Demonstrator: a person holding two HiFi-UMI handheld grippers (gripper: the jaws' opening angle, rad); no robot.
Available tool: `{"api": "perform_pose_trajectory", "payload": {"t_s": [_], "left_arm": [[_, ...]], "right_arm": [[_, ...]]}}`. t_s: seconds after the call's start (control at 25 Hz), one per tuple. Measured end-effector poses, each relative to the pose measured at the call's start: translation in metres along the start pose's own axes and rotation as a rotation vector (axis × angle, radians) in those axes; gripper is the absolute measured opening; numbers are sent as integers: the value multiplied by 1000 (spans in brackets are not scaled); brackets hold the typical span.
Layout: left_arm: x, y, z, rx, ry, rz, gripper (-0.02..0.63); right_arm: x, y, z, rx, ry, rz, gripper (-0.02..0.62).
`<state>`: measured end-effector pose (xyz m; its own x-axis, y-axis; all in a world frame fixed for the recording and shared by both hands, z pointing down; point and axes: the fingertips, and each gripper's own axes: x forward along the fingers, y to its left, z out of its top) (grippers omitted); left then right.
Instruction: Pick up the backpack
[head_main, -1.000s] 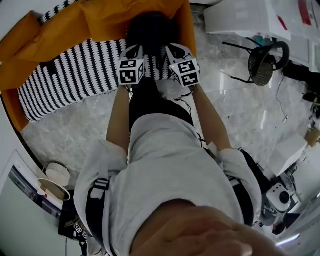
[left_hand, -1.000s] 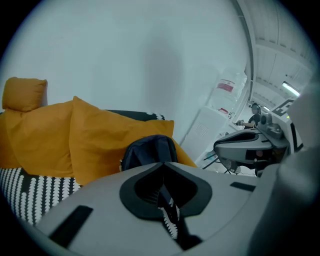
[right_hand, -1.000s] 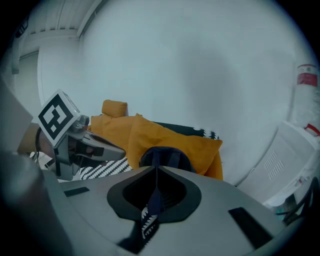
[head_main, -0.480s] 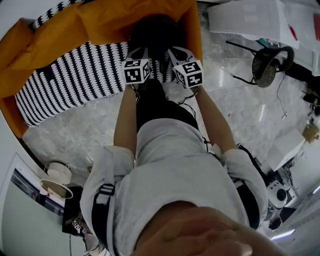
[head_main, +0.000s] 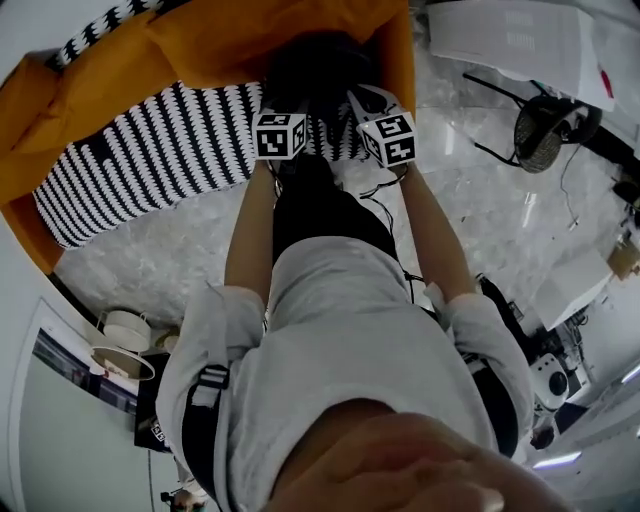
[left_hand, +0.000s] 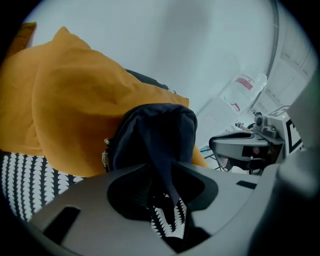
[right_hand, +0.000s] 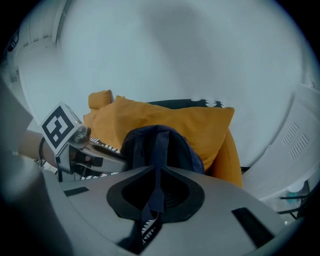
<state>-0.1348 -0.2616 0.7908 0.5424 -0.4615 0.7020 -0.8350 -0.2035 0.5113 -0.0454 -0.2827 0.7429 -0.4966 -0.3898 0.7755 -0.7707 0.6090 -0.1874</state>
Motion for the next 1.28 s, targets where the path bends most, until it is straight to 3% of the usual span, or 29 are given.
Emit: {"api": "perform_pose_trajectory", "payload": {"t_s": [0.04,0.16,0.24,0.32,0.64,0.8,1.08,1.2,1.28], "left_arm": [[2,0,-1,-3,10,-13,137],[8,4,-1,-48,41,-56,198],[14,8,2,-73,53,-76,206],[21,13,8,-78,50,-89,206],[36,18,26,-116,32,-159,206],[40,24,35,-136,46,-192,205],[40,22,67,-63,42,-261,201],[45,17,72,-52,42,-257,195],[48,18,75,-66,43,-259,195]], "right_arm": [[1,-1,2,4,3,3,43],[7,0,7,2,26,24,52],[14,0,9,2,44,40,169],[22,-1,11,3,56,51,186],[53,-13,13,52,85,54,189],[65,-15,20,131,82,76,189],[76,-13,36,172,93,80,187],[74,-16,37,170,90,60,169],[72,-18,42,158,73,39,118]]}}
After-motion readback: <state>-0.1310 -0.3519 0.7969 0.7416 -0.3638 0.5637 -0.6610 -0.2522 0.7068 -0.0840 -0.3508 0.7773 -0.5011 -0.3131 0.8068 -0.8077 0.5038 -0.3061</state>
